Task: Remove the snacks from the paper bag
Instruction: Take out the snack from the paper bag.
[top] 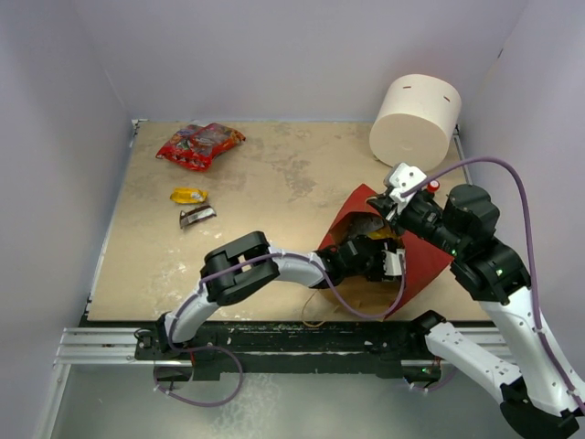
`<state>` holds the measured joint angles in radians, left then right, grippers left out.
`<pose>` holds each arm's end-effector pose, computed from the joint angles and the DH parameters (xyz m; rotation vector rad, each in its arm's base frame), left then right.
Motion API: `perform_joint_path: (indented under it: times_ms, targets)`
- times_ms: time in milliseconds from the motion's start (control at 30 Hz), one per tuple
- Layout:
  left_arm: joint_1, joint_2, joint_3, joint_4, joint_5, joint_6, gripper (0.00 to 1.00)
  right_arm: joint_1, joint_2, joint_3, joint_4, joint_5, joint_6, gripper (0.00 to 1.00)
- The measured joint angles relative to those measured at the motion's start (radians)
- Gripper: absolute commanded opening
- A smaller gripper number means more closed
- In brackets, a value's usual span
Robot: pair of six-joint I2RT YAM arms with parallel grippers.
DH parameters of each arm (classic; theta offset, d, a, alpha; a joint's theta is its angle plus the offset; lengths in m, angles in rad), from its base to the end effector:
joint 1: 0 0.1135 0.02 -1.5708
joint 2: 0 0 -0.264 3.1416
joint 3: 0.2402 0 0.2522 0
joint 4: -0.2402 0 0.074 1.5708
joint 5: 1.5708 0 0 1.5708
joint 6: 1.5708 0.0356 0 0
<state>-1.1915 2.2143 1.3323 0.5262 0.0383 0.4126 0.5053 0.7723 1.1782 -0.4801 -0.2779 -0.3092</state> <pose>0.1776 -0.4493 0.1356 1.4317 1.3484 -0.5539 0.1179 0.0764 0.4415 -0.8461 1.4231 0.3777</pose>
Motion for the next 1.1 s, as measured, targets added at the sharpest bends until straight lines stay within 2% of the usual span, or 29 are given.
perform_joint_path:
  times_ms: [100, 367, 667, 800, 1000, 1100]
  targets:
    - [0.0, 0.041, 0.066, -0.034, -0.008, -0.001, 0.54, 0.0, 0.001, 0.0, -0.008, 0.007, -0.004, 0.0]
    - [0.0, 0.034, 0.066, -0.066, -0.055, -0.009, 0.55, -0.001, 0.016, 0.007, -0.024, 0.026, -0.03, 0.0]
    - [-0.004, -0.297, -0.151, -0.169, -0.056, -0.009, 0.58, 0.0, 0.026, 0.018, -0.028, 0.025, -0.054, 0.0]
    - [-0.017, -0.372, -0.165, -0.177, -0.02, -0.006, 0.48, 0.0, 0.032, 0.018, -0.027, 0.024, -0.058, 0.0]
    - [-0.027, -0.277, -0.097, -0.206, -0.013, 0.023, 0.35, 0.0, 0.031, 0.018, -0.027, 0.023, -0.058, 0.0]
    - [-0.023, -0.192, -0.045, -0.206, -0.033, 0.04, 0.34, 0.0, 0.031, 0.018, -0.027, 0.022, -0.058, 0.0]
